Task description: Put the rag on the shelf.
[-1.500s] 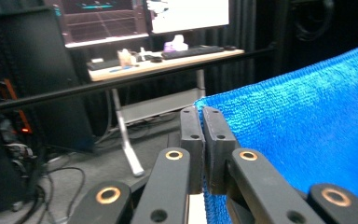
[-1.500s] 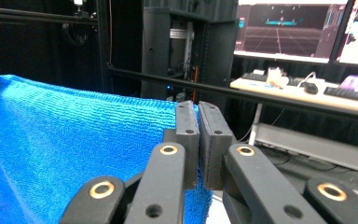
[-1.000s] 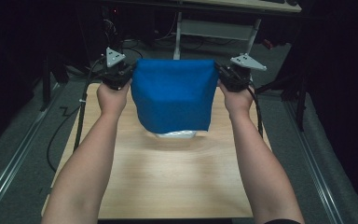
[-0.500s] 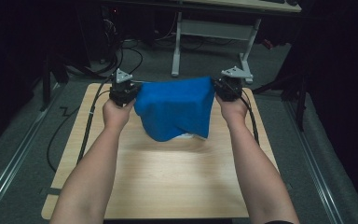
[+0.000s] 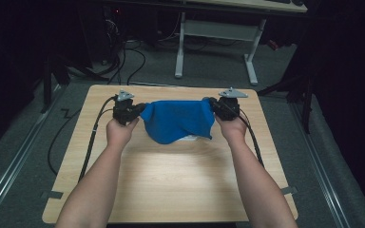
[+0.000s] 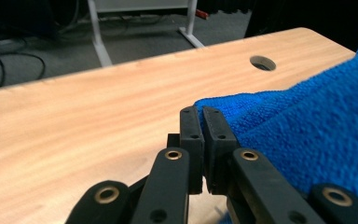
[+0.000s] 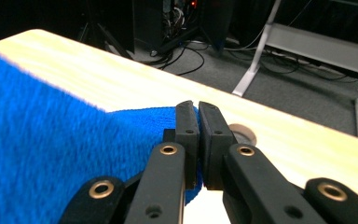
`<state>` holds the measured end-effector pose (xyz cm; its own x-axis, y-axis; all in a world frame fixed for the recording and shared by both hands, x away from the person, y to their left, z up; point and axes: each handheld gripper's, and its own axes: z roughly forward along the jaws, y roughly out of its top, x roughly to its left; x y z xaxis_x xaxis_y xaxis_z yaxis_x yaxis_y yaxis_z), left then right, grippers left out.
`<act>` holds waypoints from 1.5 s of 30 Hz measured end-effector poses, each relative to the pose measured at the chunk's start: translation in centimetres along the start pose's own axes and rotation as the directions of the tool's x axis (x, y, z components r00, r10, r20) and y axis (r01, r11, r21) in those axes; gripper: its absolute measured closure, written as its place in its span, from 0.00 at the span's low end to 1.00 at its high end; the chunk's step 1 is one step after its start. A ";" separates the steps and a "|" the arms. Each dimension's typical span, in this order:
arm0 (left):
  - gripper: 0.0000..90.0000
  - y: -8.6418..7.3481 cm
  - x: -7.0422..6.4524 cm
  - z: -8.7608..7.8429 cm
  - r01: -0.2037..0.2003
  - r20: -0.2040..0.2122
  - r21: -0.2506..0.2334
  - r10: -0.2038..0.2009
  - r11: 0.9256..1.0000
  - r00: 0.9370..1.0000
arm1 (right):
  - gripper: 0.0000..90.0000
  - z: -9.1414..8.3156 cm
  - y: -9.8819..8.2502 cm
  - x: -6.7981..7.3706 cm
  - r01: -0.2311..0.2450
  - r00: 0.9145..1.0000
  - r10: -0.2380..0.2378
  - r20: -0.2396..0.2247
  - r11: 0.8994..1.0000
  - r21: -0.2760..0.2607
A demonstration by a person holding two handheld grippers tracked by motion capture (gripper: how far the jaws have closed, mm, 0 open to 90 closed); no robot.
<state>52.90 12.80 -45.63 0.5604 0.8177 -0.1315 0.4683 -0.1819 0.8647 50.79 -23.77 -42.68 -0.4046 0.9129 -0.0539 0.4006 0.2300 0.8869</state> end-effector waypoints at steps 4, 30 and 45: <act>0.97 -0.7 -0.2 0.4 -0.006 0.028 0.022 0.005 1.000 1.000 | 0.98 0.2 -0.9 0.3 -0.003 1.000 0.003 -0.011 1.000 0.014; 0.96 -3.3 -1.6 4.2 0.036 0.113 0.124 -0.050 0.992 0.992 | 0.98 1.3 -5.3 1.0 -0.039 0.998 0.043 -0.037 0.996 0.079; 0.81 -3.4 -1.6 4.3 0.046 0.092 0.131 -0.059 0.990 0.994 | 0.90 1.3 -6.0 0.8 -0.069 0.997 0.073 -0.041 0.994 0.079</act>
<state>53.38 9.75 -50.43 0.5923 0.7733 -0.2262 0.5796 -0.2139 0.7863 49.11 -24.04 -48.67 -0.4080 0.9125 0.0294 0.4914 0.1923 0.8495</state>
